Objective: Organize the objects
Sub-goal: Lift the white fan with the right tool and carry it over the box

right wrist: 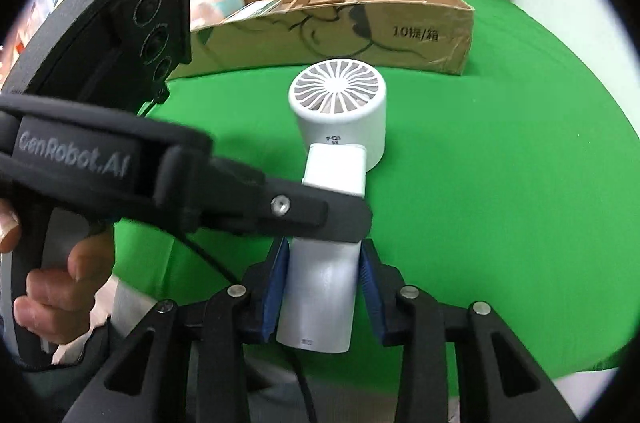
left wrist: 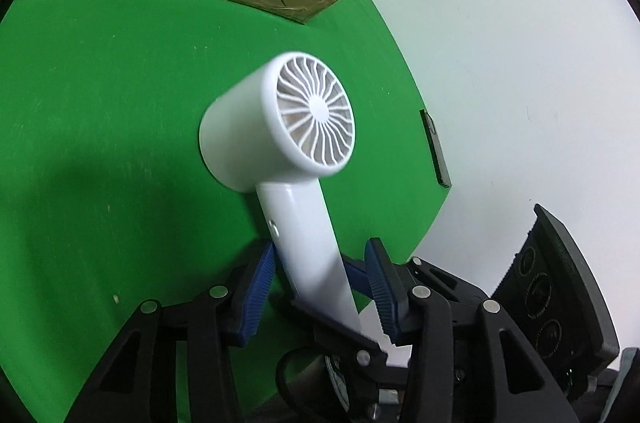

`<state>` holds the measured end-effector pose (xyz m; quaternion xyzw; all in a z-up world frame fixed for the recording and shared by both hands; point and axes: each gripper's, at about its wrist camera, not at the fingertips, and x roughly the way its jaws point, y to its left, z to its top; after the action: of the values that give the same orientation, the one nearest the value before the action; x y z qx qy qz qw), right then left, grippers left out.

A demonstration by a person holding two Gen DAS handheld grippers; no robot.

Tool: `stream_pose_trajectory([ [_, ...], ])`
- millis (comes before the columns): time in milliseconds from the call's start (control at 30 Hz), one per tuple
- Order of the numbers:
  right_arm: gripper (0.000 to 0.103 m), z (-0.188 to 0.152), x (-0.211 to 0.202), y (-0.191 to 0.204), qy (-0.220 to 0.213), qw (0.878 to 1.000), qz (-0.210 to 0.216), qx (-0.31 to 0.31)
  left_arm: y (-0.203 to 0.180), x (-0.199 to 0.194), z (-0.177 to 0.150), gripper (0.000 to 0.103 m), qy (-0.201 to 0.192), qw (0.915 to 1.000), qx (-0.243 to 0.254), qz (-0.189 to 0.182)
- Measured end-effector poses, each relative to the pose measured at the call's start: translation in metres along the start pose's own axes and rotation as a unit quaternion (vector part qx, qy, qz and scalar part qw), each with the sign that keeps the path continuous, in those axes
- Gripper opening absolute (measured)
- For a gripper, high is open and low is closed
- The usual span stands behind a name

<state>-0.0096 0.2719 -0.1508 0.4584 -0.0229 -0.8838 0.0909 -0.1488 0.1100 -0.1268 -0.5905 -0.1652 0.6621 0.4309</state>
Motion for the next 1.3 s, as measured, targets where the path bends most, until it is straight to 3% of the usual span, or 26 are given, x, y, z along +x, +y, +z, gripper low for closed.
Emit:
stream_pose_trajectory([
  [167,0.044,0.008,0.004,-0.002,0.001,1.0,0.001,0.009,0.006,-0.003,0.015,0.044,-0.007,0.9999,-0.011,0.002],
  [233,0.044,0.015,0.009,-0.006,0.0,1.0,0.0,0.018,0.011,-0.006,0.024,0.038,-0.01,0.9998,-0.017,0.006],
  [300,0.043,0.019,0.013,-0.005,-0.001,1.0,-0.012,0.014,0.016,-0.008,0.029,0.031,-0.012,0.9997,-0.021,0.01],
  [367,0.036,0.02,0.013,-0.003,-0.001,1.0,-0.028,0.009,0.017,-0.012,0.03,0.03,-0.015,0.9996,-0.019,0.014],
  [533,0.035,0.018,0.011,-0.004,-0.006,0.999,-0.026,0.025,0.014,-0.025,0.024,0.028,-0.018,0.9996,-0.008,0.021],
  [667,0.035,0.027,-0.002,0.003,-0.04,0.998,-0.032,0.023,-0.001,-0.057,0.026,0.028,-0.052,0.9981,0.018,0.028],
  [933,0.034,0.085,-0.041,0.016,-0.136,0.99,-0.024,-0.014,-0.044,-0.146,0.064,0.028,-0.145,0.9846,0.082,0.054],
  [967,0.034,0.092,-0.046,0.017,-0.145,0.989,-0.025,-0.019,-0.07,-0.13,0.065,0.028,-0.151,0.983,0.087,0.057],
  [1067,0.034,0.118,-0.06,0.018,-0.172,0.984,-0.023,-0.029,-0.108,-0.129,0.094,0.028,-0.175,0.976,0.109,0.069],
  [1300,0.034,0.201,-0.067,0.005,-0.181,0.983,0.0,-0.034,-0.15,-0.165,0.185,0.028,-0.182,0.9721,0.111,0.099],
])
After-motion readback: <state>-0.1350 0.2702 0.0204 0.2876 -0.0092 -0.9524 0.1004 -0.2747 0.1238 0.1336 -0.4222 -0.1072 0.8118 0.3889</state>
